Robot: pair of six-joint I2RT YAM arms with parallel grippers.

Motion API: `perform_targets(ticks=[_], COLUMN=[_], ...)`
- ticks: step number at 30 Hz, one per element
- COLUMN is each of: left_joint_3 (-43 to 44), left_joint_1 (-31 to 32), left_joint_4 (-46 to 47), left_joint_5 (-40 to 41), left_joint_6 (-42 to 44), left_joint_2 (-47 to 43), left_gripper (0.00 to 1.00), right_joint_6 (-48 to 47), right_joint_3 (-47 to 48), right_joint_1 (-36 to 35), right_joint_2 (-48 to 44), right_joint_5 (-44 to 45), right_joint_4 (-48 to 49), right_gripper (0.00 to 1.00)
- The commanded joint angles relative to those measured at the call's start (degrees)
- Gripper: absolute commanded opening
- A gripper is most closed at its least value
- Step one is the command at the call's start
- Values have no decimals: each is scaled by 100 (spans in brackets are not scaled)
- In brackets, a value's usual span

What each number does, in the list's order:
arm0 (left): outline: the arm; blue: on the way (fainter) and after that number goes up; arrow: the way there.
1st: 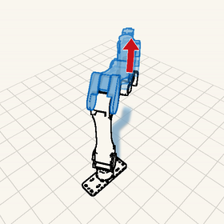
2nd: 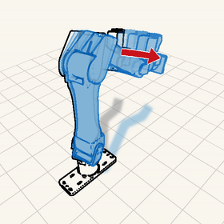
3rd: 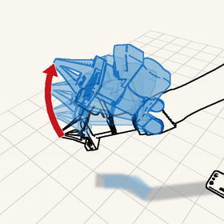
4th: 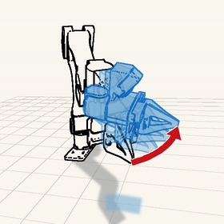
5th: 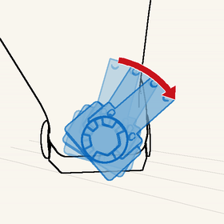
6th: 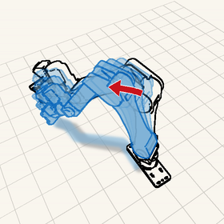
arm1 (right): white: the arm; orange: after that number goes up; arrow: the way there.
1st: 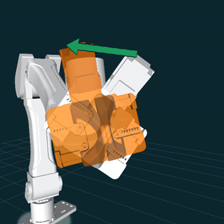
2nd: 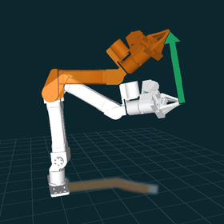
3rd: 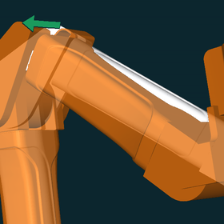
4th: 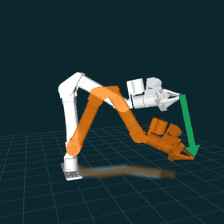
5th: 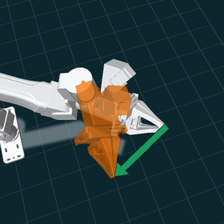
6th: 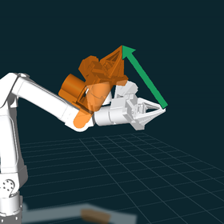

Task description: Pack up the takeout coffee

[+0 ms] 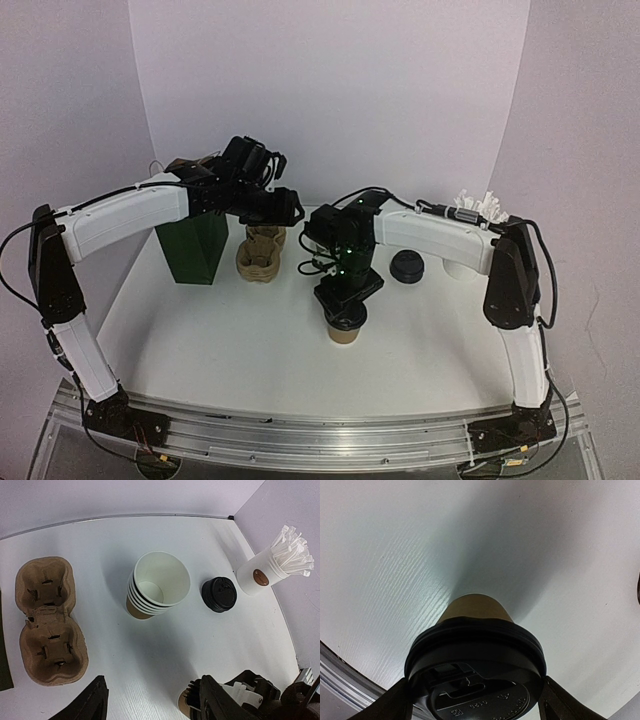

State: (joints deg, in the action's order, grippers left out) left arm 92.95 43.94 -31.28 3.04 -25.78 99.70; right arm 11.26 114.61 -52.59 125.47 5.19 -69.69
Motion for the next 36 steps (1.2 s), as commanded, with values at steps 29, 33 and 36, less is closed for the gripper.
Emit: perform_targets(ticks=[29,33,36], left_joint_3=[8,-20,-69], left_joint_1=[15,18,18], left_joint_4=[253,276,297], left_joint_5=[58,47,39], left_joint_6=[47,26,-11], left_joint_2=[9,-16,-41], left_gripper=[62,62,62], right_joint_6=[-229,-233,-229], right_joint_3=[122,348,423], right_joint_1=[55,48,55], right_joint_2=[134,113,53], right_joint_5=[147,134,92], right_joint_4=[-78,-113,-119], right_gripper=[89,94,97])
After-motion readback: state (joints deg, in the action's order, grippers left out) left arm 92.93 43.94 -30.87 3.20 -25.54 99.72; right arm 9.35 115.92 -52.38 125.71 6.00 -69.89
